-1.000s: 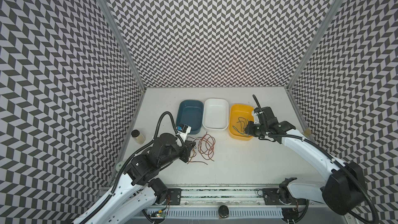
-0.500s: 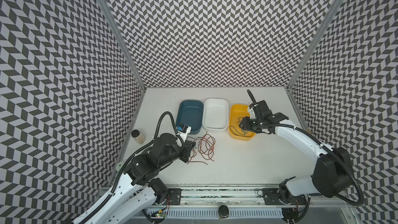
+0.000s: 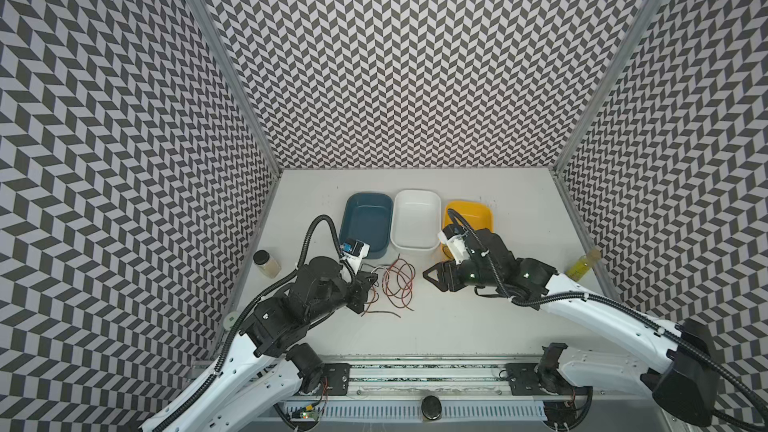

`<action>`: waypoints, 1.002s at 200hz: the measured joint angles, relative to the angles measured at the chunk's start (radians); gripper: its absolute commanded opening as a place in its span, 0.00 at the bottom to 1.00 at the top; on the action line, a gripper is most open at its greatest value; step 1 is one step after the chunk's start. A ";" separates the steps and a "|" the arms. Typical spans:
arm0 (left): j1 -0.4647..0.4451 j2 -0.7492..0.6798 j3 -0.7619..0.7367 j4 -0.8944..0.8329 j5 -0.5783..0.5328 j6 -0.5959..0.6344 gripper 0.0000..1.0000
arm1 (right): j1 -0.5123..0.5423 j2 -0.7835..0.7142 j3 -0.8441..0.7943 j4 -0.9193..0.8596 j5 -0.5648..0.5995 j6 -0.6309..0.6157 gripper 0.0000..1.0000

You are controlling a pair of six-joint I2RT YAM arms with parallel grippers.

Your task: Untangle the cables

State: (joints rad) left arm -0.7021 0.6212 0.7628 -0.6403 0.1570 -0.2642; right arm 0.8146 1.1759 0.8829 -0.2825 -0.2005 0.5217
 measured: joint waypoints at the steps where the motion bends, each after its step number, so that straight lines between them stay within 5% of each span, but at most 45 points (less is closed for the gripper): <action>1: 0.000 0.000 0.000 0.000 0.000 0.000 0.00 | 0.003 0.000 0.000 0.001 0.005 0.000 0.61; 45: -0.011 0.000 0.000 -0.003 -0.005 0.001 0.00 | 0.000 -0.031 -0.043 -0.008 0.201 0.009 0.61; 128: -0.012 0.003 0.000 -0.003 -0.011 0.002 0.00 | 0.218 0.152 -0.073 0.267 0.081 -0.054 0.66; 200: -0.012 -0.005 0.000 -0.003 -0.015 0.002 0.00 | 0.268 0.409 -0.070 0.584 0.104 -0.024 0.66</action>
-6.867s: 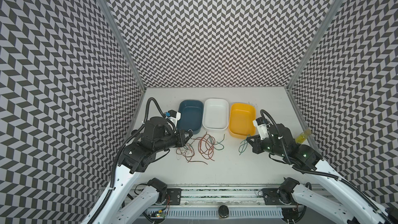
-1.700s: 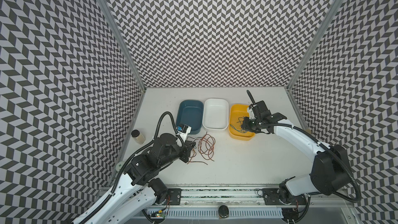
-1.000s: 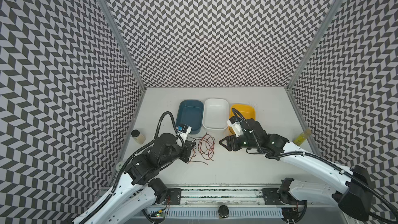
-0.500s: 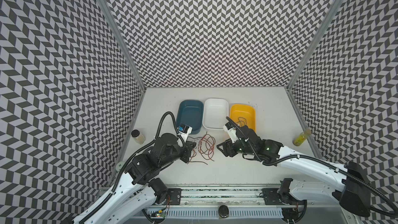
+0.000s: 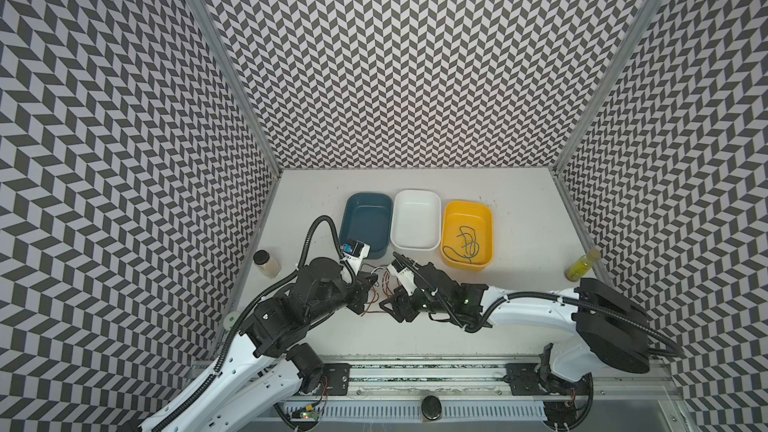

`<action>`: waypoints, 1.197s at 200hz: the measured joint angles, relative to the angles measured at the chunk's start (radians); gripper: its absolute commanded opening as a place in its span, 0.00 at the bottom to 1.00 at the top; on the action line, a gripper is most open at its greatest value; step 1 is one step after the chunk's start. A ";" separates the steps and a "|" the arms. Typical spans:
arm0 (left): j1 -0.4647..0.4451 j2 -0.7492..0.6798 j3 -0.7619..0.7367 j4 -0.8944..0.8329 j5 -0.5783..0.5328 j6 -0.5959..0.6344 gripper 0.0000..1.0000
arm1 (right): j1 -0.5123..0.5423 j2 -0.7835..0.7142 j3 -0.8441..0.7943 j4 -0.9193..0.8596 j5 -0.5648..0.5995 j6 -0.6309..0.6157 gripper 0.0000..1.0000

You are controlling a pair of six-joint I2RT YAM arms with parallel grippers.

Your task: Untangle the cables

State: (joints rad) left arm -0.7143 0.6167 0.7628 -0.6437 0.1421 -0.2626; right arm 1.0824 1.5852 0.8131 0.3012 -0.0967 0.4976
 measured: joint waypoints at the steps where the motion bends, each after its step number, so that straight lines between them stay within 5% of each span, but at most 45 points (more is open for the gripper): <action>1: 0.000 0.000 0.000 0.000 0.000 0.000 0.00 | 0.000 0.003 0.002 0.004 0.000 0.000 0.66; 62: 0.000 -0.008 0.000 0.000 0.000 0.000 0.00 | 0.000 0.128 0.083 0.117 0.066 -0.002 0.60; 117: 0.000 -0.014 0.000 0.000 0.001 0.000 0.00 | 0.000 0.194 0.087 0.179 0.111 -0.002 0.19; 177: 0.000 -0.014 0.000 0.000 0.002 0.000 0.00 | 0.000 0.138 0.051 0.180 0.144 -0.015 0.01; 239: 0.000 -0.016 0.000 0.000 0.004 0.002 0.83 | 0.000 -0.114 -0.051 0.079 0.165 -0.029 0.00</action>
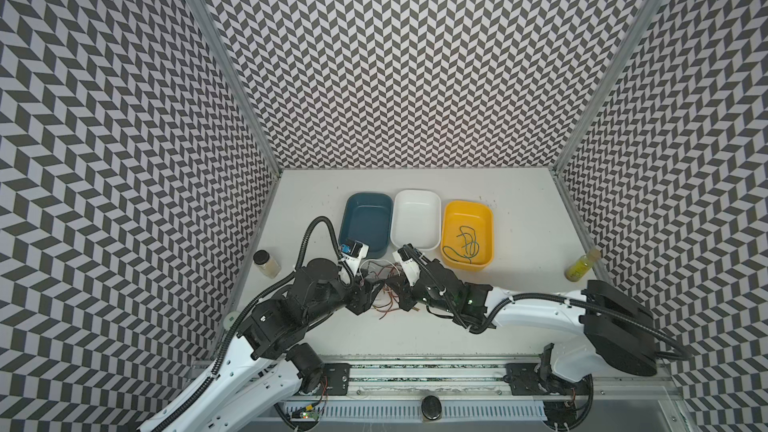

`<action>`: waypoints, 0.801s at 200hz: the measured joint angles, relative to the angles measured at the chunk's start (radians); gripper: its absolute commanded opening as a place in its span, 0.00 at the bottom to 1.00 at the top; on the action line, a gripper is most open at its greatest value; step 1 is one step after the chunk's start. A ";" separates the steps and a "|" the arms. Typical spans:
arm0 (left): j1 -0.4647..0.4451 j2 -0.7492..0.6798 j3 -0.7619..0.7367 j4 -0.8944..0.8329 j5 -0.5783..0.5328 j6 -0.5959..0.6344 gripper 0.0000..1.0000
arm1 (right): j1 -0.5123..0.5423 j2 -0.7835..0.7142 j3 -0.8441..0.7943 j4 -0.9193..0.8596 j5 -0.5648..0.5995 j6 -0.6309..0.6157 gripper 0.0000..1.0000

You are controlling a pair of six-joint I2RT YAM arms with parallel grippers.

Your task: Untangle the cables

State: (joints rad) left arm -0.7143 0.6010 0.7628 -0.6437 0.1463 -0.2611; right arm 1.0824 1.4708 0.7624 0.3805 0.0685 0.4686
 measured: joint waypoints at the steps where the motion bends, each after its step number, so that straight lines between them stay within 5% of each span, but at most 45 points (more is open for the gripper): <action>1: 0.000 0.000 0.000 0.000 0.000 -0.007 0.84 | 0.000 -0.004 -0.002 -0.002 0.000 0.000 0.00; 45: 0.000 0.007 0.005 -0.014 -0.032 -0.031 1.00 | -0.027 -0.250 -0.114 -0.134 0.007 0.001 0.00; 102: 0.000 0.146 0.061 -0.053 -0.036 -0.226 1.00 | -0.171 -0.525 -0.240 -0.215 -0.060 0.047 0.00; 160: -0.009 0.105 -0.173 0.105 0.077 -0.450 0.95 | -0.260 -0.609 -0.276 -0.248 -0.217 0.126 0.00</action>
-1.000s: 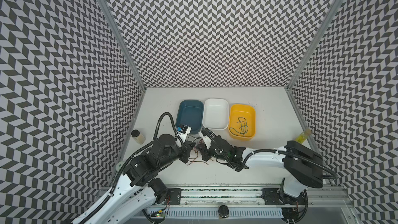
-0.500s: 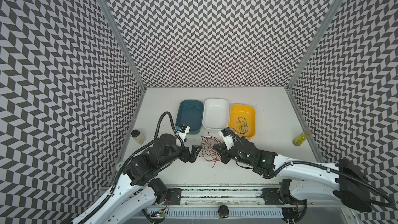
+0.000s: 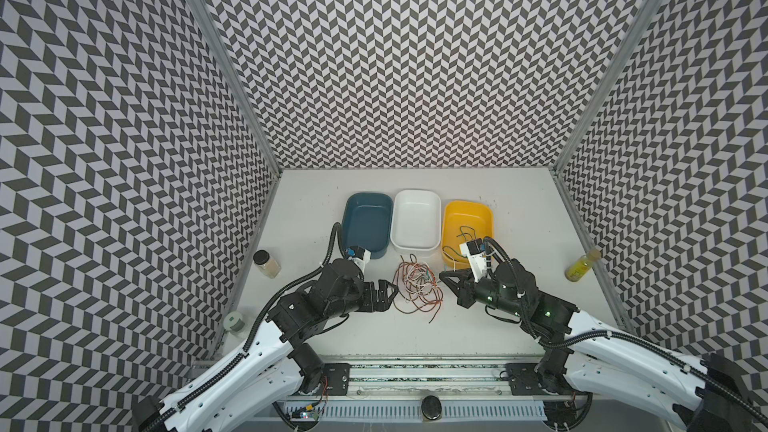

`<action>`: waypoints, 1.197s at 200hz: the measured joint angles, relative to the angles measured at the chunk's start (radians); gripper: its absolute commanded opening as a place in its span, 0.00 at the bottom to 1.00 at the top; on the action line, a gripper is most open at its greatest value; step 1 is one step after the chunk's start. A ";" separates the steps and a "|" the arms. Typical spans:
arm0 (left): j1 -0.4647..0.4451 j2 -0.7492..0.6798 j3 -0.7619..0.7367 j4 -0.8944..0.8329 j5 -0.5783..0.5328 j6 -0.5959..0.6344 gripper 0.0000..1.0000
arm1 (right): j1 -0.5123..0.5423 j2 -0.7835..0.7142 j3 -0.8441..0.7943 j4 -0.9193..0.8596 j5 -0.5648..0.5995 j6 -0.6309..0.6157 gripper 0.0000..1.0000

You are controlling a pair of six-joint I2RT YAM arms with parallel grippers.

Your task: Untangle the cables

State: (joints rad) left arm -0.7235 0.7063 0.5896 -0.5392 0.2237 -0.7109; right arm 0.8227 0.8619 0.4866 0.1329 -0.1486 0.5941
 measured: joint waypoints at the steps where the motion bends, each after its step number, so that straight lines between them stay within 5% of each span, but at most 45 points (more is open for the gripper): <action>1: -0.001 0.000 -0.003 0.002 0.002 -0.001 0.94 | -0.002 -0.002 -0.001 -0.001 -0.003 0.002 0.00; 88: -0.116 0.022 -0.190 0.328 0.061 -0.116 0.89 | -0.043 -0.006 -0.034 0.039 -0.183 0.130 0.00; 178: -0.115 0.051 -0.245 0.520 0.111 -0.082 0.59 | -0.075 0.047 -0.036 0.101 -0.369 0.191 0.00; 239: -0.116 0.078 -0.259 0.552 0.099 -0.070 0.67 | -0.081 0.049 -0.036 0.092 -0.433 0.168 0.00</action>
State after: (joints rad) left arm -0.8391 0.7845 0.3305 0.0124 0.3225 -0.7811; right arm 0.7414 0.9112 0.4503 0.2245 -0.5812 0.7624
